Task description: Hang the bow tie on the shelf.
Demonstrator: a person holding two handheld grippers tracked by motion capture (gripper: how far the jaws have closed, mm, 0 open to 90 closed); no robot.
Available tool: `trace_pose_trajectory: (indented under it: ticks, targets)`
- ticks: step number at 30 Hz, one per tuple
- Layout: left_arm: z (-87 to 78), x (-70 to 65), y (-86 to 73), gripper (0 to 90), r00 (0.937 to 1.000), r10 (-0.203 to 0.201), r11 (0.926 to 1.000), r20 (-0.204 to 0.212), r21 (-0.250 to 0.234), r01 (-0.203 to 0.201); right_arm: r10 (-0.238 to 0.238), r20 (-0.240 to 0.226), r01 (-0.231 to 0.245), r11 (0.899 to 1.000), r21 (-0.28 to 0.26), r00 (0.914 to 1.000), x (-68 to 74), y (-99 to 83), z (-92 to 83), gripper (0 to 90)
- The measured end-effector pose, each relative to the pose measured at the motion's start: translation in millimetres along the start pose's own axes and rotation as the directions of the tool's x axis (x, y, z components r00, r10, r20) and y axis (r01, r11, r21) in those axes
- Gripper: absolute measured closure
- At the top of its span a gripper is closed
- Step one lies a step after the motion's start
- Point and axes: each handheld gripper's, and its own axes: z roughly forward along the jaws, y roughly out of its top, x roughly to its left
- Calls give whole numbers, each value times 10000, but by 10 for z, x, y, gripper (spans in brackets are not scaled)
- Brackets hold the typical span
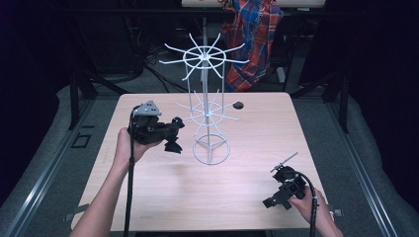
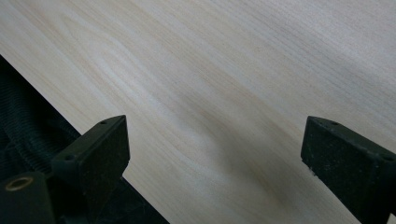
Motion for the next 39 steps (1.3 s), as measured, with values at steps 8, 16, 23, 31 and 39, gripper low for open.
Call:
trace_pose_trajectory:
  ticks: [8, 16, 23, 31, 39]
  targets:
    - [34, -11, -2, 862, 10000, 19, 10000, -65, -8, -19, 302, -250, -311, 9988, -387, 9992, 17, -12, 21, 75]
    - [75, 3, -41, 862, 9992, -92, 9999, -379, -72, 90, 200, -156, -204, 9994, -273, 9997, 18, -1, 23, 75]
    - [128, -26, -47, 863, 9992, -133, 9998, -390, -171, 126, 0, 20, 0, 10000, -32, 10000, 5, -5, -4, 75]
    - [190, -25, -72, 861, 9990, -136, 9991, -436, -406, 118, 175, -183, -179, 9995, -249, 9997, 22, -9, 14, 75]
    - [255, -18, -89, 861, 9989, -100, 9993, -461, -367, 83, 156, -134, -159, 9996, -216, 9998, 23, -7, 13, 75]
